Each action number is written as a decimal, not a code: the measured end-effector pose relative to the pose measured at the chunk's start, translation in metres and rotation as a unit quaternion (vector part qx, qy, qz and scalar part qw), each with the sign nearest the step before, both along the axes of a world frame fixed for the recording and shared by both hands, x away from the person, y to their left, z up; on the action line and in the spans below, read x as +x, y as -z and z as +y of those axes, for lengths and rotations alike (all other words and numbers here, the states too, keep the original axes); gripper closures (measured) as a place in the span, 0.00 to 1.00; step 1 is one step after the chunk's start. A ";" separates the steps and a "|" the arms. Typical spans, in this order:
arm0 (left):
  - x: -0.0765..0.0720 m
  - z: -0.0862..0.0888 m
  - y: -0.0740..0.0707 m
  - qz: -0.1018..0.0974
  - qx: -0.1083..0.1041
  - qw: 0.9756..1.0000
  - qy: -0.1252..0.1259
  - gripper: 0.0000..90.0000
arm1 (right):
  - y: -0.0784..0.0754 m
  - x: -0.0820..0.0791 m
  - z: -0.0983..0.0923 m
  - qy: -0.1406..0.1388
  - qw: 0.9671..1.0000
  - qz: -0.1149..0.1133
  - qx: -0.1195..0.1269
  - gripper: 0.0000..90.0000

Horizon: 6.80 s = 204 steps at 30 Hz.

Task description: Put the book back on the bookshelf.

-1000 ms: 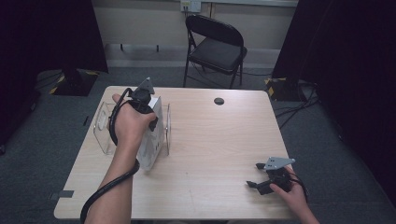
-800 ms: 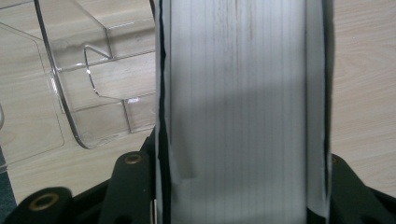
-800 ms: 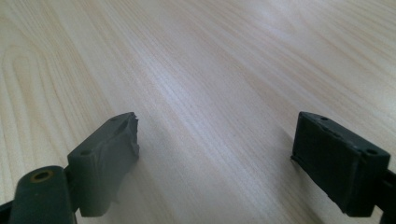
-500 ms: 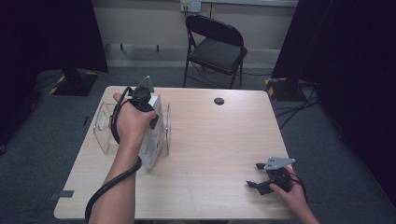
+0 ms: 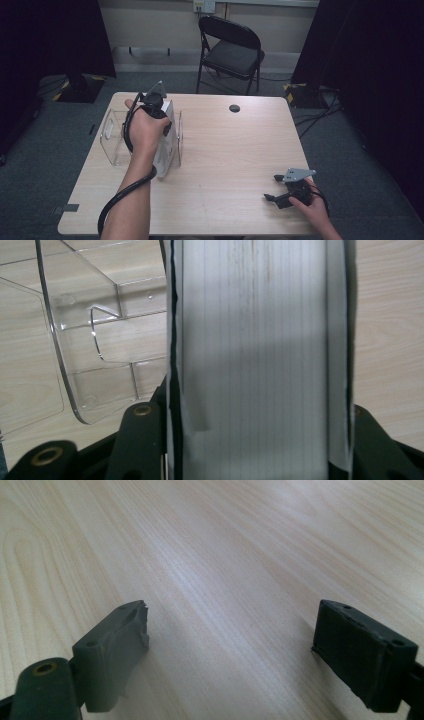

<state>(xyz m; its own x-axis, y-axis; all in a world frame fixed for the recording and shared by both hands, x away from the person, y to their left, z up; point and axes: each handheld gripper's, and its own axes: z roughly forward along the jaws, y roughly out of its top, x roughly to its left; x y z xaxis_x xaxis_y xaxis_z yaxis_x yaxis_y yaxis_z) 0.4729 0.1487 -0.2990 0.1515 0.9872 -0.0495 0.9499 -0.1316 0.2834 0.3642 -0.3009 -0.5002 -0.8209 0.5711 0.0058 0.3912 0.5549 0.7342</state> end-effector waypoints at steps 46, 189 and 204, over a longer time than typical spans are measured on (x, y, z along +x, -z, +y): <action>0.003 -0.006 0.011 -0.005 0.010 1.000 -0.003 0.58 | 0.000 0.000 0.000 -0.001 1.000 -0.001 -0.003 0.15; -0.042 0.017 0.006 -0.028 -0.049 0.996 0.064 0.41 | 0.000 0.001 0.000 -0.002 1.000 -0.002 -0.003 0.15; -0.051 0.020 0.010 -0.032 -0.058 0.995 0.078 0.35 | 0.000 0.001 0.000 -0.002 1.000 -0.002 -0.003 0.15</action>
